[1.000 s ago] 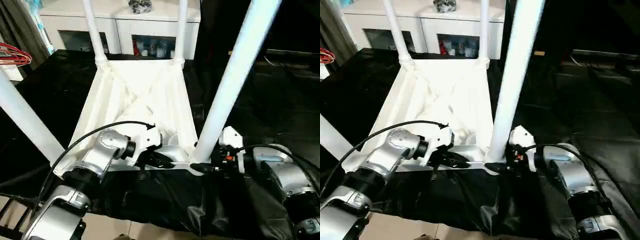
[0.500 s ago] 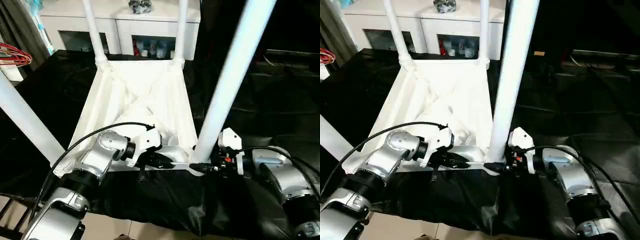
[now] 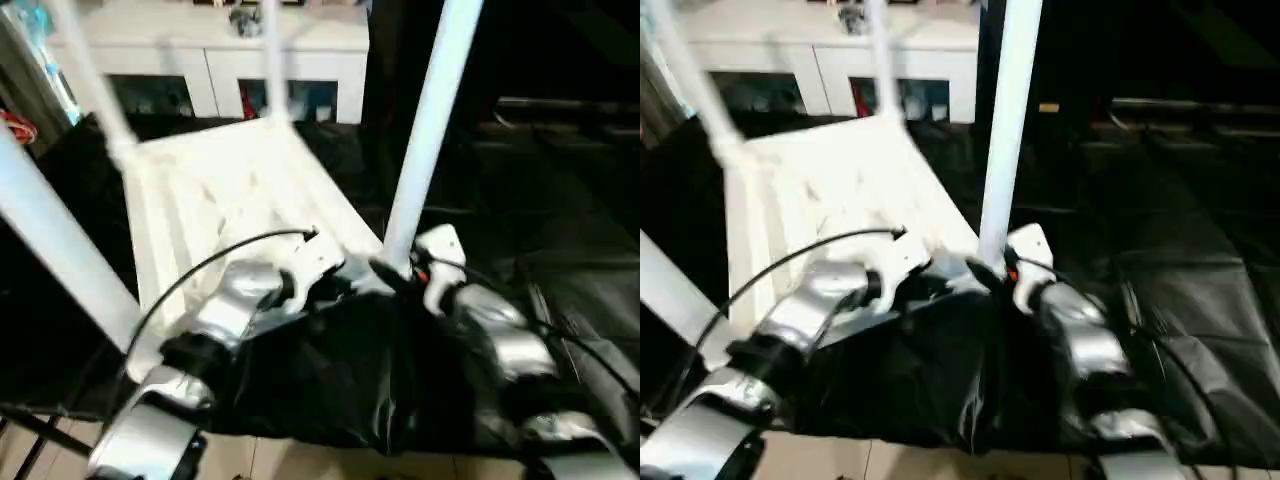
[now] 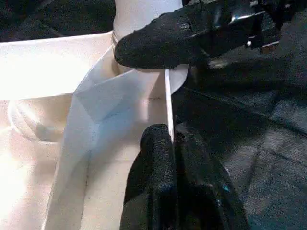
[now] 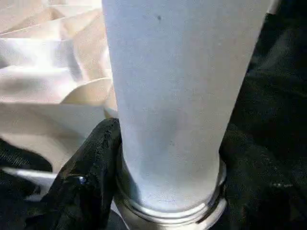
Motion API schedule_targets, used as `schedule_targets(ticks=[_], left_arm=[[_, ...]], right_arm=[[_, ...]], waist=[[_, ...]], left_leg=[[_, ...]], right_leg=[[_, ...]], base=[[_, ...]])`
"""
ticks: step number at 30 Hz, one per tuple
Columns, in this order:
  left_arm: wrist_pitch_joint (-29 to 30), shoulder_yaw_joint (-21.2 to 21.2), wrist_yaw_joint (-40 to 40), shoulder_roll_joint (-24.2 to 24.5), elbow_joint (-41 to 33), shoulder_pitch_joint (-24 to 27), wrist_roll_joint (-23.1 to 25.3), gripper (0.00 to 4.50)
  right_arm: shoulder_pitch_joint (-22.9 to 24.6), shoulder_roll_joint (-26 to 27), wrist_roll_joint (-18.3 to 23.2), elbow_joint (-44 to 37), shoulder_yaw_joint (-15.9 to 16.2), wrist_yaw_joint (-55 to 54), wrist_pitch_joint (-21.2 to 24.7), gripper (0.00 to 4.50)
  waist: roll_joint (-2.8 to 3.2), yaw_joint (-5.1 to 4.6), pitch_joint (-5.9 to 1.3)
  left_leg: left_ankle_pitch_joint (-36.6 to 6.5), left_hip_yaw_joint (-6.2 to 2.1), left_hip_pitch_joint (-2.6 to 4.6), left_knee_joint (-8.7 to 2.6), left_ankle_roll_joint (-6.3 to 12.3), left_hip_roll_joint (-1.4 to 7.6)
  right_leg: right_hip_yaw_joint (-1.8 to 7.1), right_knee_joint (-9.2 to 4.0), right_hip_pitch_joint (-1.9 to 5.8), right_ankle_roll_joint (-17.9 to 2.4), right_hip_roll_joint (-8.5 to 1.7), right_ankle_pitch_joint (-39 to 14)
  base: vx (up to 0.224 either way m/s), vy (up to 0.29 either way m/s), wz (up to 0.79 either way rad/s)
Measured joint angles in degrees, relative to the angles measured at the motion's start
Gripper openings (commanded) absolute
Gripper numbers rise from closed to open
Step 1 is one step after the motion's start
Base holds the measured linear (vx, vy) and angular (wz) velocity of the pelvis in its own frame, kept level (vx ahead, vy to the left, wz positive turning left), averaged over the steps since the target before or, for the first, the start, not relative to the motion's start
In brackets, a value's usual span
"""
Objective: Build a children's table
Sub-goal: Rotate leg to tighten
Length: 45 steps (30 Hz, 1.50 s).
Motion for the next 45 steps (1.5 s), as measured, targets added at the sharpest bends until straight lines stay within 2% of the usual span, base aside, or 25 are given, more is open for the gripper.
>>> schedule_targets(ticks=[1,2,6,9,11,15,21,24,25,27,32,38,45], left_arm=[[0.0,0.06,0.1,-0.04,0.0,-0.02,0.15,0.0],[-0.02,0.12,0.09,-0.06,0.0,-0.01,0.24,0.0],[-0.65,-0.02,-1.01,-0.06,-0.02,0.0,0.21,0.0],[-2.06,-0.73,-4.7,0.28,-0.74,0.45,-0.34,0.0],[-3.21,-1.0,-7.81,1.33,-1.4,1.0,-0.93,0.0],[-3.76,-1.3,-13.22,2.72,-2.81,1.7,-2.44,0.0],[-4.56,-2.06,-18.71,3.98,-3.41,1.94,-3.07,0.0],[-5.29,-2.61,-21.85,4.97,-3.41,2.05,-3.69,0.0],[-5.55,-2.87,-22.88,5.46,-3.41,2.09,-4.01,0.0],[-5.84,-2.93,-24.86,6.47,-3.39,2.19,-4.53,0.0],[-5.92,-2.92,-27.78,7.56,-3.4,2.2,-5.02,0.0],[-5.98,-2.93,-29.78,8.74,-3.59,2.47,-5.81,0.0],[-6.18,-2.91,-28.71,8.29,-3.9,3.0,-5.58,0.0]], right_arm=[[-0.05,0.24,-0.19,0.3,-0.06,-0.47,-0.44,2.68],[-0.1,0.43,-0.21,0.84,-0.28,-0.55,-1.24,3.23],[-0.14,0.56,-0.16,1.3,-0.44,-0.31,-2.54,3.47],[0.2,-1.45,-0.08,0.4,0.28,4.21,-2.65,3.72],[2.43,-4.29,0.55,-3.0,1.58,10.28,-2.55,3.92],[5.96,-9.37,2.68,-8.57,3.32,20.93,-2.17,3.92],[8.08,-14.67,5.21,-12.98,4.82,32.35,0.26,3.92],[8.78,-16.76,6.34,-15.03,5.69,37.03,2.28,3.55],[8.78,-17.45,6.52,-15.37,6.16,38.55,2.6,3.55],[8.77,-18.03,6.64,-16.13,7.0,40.83,3.19,3.27],[8.78,-18.64,7.24,-17.44,7.61,43.13,5.32,2.89],[9.33,-18.65,7.91,-19.3,8.28,44.02,7.13,2.66],[10.11,-17.98,8.35,-19.54,7.96,43.88,7.52,2.61]], waist=[[0.0,0.01,0.0],[0.01,0.03,-0.02],[0.12,0.22,-0.03],[0.35,0.73,-0.08],[0.49,1.03,-0.08],[0.63,2.07,-0.13],[0.57,2.93,-0.09],[0.53,3.44,-0.07],[0.53,3.57,-0.07],[0.52,3.61,-0.06],[0.5,3.66,-0.06],[0.43,3.63,-0.03],[0.53,3.8,-0.11]], left_leg=[[0.0,0.0,0.0,0.0,0.0,0.0],[0.0,0.0,0.0,-0.01,0.0,0.0],[0.0,0.01,-0.02,-0.04,0.0,0.0],[0.0,0.06,-0.08,-0.13,0.0,-0.01],[0.0,0.2,-0.11,-0.33,0.0,0.0],[0.02,0.21,-0.19,-0.45,0.03,0.05],[0.02,0.22,-0.31,-0.36,0.04,0.06],[0.02,0.22,-0.32,-0.3,0.03,0.07],[0.02,0.21,-0.32,-0.3,0.03,0.07],[0.01,0.21,-0.34,-0.3,0.02,0.08],[0.0,0.19,-0.49,-0.21,0.02,0.08],[0.0,0.18,-0.59,-0.16,0.03,0.1],[0.0,0.18,-0.55,-0.13,0.02,0.08]], right_leg=[[0.0,0.0,0.0,0.0,0.0,0.0],[0.01,0.0,0.0,0.0,0.0,0.0],[0.02,0.01,-0.01,-0.01,0.0,0.01],[0.06,0.04,0.01,-0.04,0.0,0.03],[0.14,0.08,0.01,-0.27,0.0,0.17],[0.07,0.13,-0.01,-0.14,0.01,0.08],[0.07,0.12,-0.04,-0.06,-0.02,0.01],[0.09,0.12,-0.04,-0.06,-0.02,0.01],[0.08,0.12,-0.04,-0.06,-0.02,0.01],[0.08,0.12,-0.05,-0.06,-0.01,0.01],[0.07,0.1,-0.09,-0.06,-0.02,0.01],[0.06,0.11,-0.16,-0.07,-0.02,0.01],[0.06,0.12,-0.12,-0.07,-0.04,0.01]], base=[[0.0,0.0,0.0],[0.0,0.0,0.0],[0.0,0.0,0.0],[0.0,0.0,0.0],[0.0,0.0,0.0],[0.0,0.0,0.0],[0.0,0.0,0.0],[0.0,0.0,0.0],[0.0,0.0,0.0],[0.0,0.0,0.0],[0.0,0.0,0.0],[0.0,0.0,0.0],[0.0,0.0,0.0]])
